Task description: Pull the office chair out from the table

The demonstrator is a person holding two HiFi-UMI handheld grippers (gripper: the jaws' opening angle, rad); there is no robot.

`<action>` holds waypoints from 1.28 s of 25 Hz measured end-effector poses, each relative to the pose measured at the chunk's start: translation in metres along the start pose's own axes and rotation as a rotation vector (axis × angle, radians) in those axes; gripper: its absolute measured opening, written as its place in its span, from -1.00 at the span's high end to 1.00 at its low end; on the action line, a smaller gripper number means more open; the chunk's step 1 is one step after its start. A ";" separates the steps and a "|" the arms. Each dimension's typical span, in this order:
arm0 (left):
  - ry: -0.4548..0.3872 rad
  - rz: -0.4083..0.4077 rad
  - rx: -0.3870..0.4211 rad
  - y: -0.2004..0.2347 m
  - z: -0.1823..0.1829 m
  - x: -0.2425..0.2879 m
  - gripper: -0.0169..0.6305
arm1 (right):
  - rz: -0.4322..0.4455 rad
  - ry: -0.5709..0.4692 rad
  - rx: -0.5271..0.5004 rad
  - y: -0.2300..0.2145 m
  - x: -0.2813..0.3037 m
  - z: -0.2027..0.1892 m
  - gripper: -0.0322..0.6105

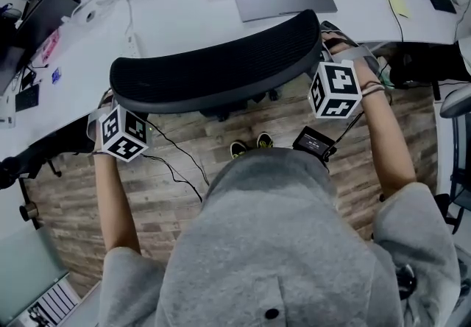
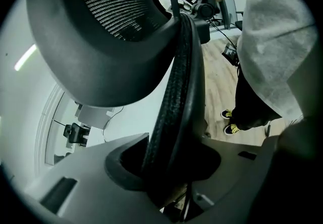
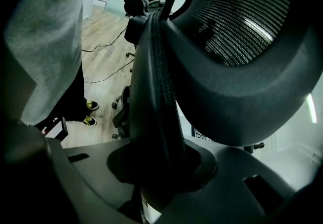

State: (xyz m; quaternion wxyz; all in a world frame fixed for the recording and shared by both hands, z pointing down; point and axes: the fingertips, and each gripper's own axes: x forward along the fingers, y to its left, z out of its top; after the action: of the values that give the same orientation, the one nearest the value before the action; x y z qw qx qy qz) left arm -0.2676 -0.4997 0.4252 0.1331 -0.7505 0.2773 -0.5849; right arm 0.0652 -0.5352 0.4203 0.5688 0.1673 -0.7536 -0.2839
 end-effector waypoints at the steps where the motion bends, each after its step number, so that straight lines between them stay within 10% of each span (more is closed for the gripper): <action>1: 0.001 0.003 -0.001 0.000 0.000 0.000 0.44 | 0.003 0.003 -0.001 0.000 0.000 0.000 0.52; 32: 0.015 0.063 -0.067 -0.074 0.001 -0.055 0.42 | 0.018 -0.033 -0.067 0.059 -0.047 0.010 0.56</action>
State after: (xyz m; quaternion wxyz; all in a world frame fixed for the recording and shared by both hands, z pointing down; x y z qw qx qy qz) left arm -0.2562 -0.4086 0.4195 0.1242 -0.7410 0.3212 -0.5764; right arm 0.0733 -0.4594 0.4191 0.5642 0.1368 -0.7543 -0.3066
